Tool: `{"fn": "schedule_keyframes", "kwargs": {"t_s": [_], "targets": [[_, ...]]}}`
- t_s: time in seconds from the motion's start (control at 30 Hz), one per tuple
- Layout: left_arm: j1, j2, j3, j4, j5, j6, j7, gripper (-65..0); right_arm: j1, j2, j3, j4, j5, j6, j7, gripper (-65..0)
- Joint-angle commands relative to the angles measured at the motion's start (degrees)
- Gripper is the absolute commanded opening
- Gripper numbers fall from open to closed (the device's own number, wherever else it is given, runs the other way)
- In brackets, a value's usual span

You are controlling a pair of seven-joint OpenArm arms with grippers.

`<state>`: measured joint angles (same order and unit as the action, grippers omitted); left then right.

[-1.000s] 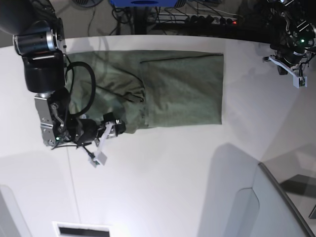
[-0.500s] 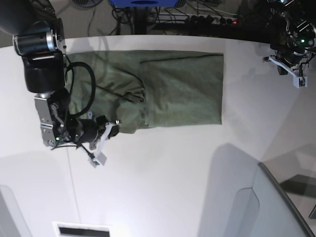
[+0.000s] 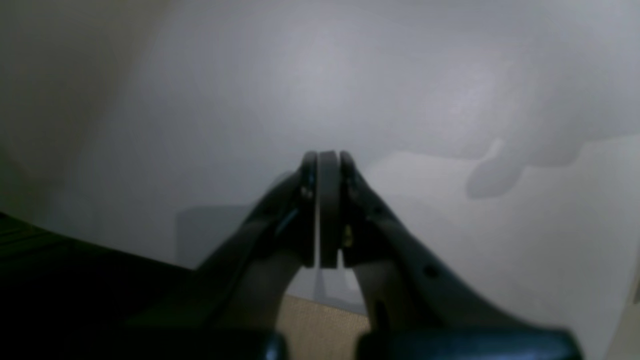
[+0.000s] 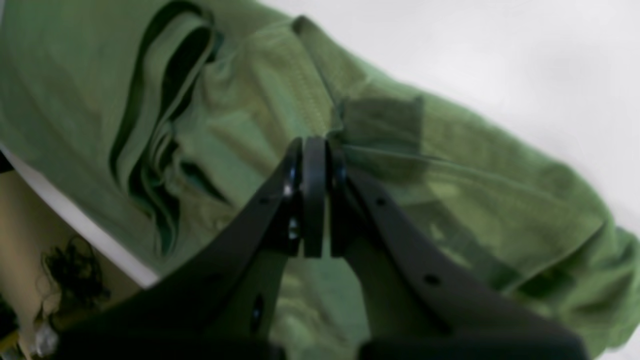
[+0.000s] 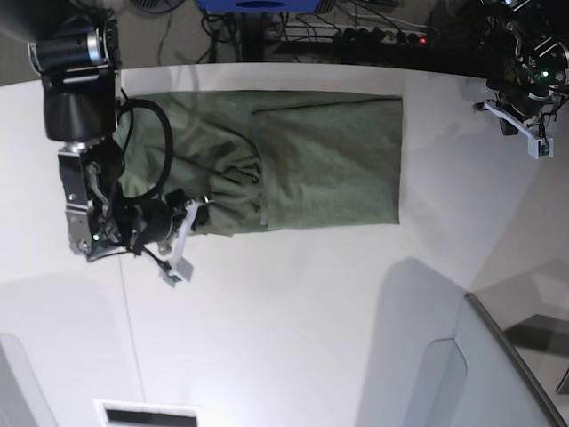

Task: Layout the t-shirt on the table in an organized manner, then fold the t-shirt properly
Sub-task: 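Grasp the shirt end with the right gripper and fold it over the bundle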

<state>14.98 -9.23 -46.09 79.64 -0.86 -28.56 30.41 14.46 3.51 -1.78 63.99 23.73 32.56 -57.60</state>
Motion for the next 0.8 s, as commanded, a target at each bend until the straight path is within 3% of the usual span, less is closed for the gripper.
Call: {"fn": "schedule_keyframes", "kwargs": {"t_s": [0.0,0.27,0.77], "targets": [[-0.2,-1.1,-0.2,0.8,-0.3,0.2,-1.0,-65.0,0.1,0.3,1.4,2.3,0.8,0.4,-0.4,-64.2],[-1.4,-1.2,-0.2,0.2,-0.3,0.2,-1.0,-65.0,-6.3,0.2,3.0,13.6,0.8,0.4,-8.7,-64.2],[-2.6,-1.4,-0.2,-1.7,-0.3,0.2,-1.0,-65.0,-15.7,0.8,3.0,25.3,0.8,0.4,-12.0,-64.2]]}}
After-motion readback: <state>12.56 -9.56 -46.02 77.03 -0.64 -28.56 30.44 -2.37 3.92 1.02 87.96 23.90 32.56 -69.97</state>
